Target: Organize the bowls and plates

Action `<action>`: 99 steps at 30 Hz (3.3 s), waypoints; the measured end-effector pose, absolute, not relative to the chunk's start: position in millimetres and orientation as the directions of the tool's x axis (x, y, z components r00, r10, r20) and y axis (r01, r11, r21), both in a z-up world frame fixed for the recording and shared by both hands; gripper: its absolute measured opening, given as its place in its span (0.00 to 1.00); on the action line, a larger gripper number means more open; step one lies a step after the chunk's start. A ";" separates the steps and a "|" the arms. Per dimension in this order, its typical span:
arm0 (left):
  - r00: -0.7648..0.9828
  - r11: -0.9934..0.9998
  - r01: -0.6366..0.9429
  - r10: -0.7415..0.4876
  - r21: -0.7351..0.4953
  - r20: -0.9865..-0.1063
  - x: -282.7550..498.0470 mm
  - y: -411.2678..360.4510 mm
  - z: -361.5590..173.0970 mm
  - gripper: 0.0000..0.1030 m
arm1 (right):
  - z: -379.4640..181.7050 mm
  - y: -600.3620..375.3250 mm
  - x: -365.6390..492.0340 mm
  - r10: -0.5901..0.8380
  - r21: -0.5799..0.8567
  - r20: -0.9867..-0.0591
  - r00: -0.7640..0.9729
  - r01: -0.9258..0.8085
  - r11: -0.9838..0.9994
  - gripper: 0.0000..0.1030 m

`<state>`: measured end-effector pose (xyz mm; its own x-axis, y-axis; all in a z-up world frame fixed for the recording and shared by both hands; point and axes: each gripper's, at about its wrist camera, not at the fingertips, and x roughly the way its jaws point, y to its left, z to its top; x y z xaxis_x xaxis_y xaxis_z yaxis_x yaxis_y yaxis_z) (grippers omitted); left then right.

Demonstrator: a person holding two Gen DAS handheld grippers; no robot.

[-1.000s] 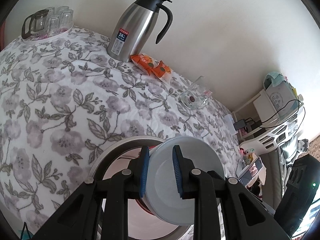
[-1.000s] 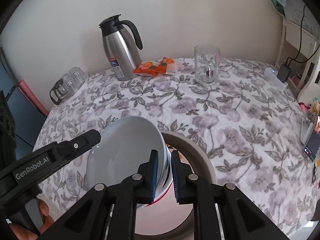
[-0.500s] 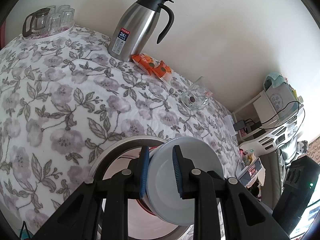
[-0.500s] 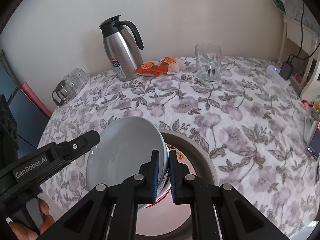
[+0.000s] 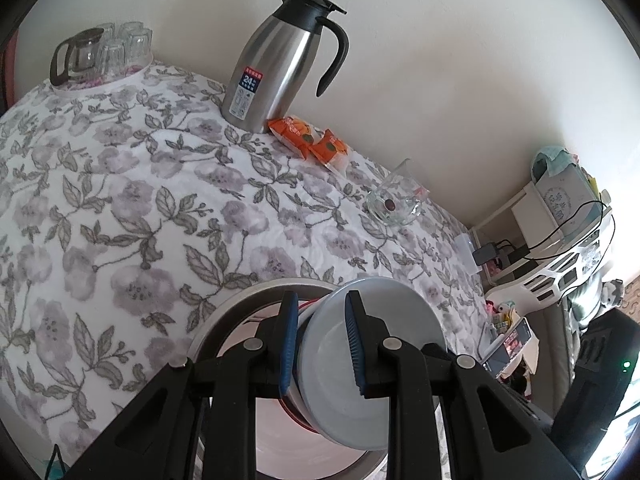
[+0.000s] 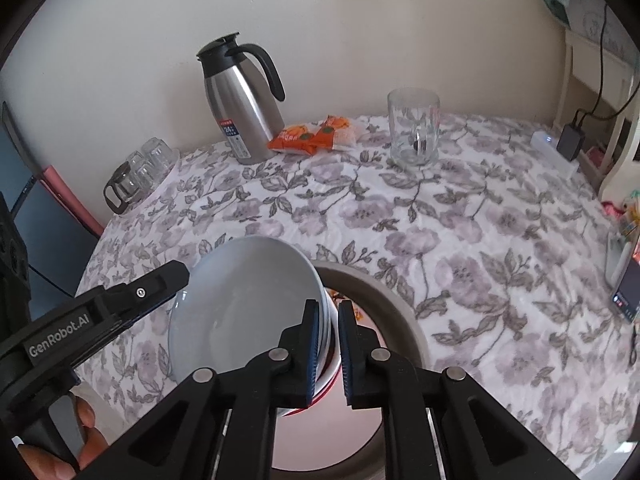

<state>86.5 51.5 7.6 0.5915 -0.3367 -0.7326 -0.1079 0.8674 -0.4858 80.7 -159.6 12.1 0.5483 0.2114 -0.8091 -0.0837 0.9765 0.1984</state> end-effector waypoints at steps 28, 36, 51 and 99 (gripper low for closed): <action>0.596 0.936 -0.252 -0.051 -0.246 -0.801 59.1 60.6 1.4 0.96 | 13.6 -167.9 70.9 0.114 0.081 -0.804 0.584 -0.083 0.993 1.00; 0.618 0.939 -0.240 -0.046 -0.244 -0.785 37.4 50.9 4.9 0.96 | 17.8 -173.9 58.1 0.112 0.058 -0.788 0.605 -0.109 0.992 1.00; 0.586 0.961 -0.168 -0.082 -0.220 -0.806 0.2 7.8 9.7 0.96 | 9.8 -207.8 16.7 0.144 0.034 -0.784 0.604 -0.190 0.981 1.00; 0.413 0.991 -0.132 0.028 -0.029 -0.910 -32.3 -45.0 -26.3 0.96 | -27.1 -259.1 -21.4 0.140 0.056 -0.820 0.555 -0.165 0.985 1.00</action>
<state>-32.3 -45.0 -26.3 0.4128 0.0280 -0.9104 -0.1320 0.9908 -0.0294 -21.4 -259.1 -27.1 0.5551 0.1397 -0.8200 -0.1653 0.9847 0.0558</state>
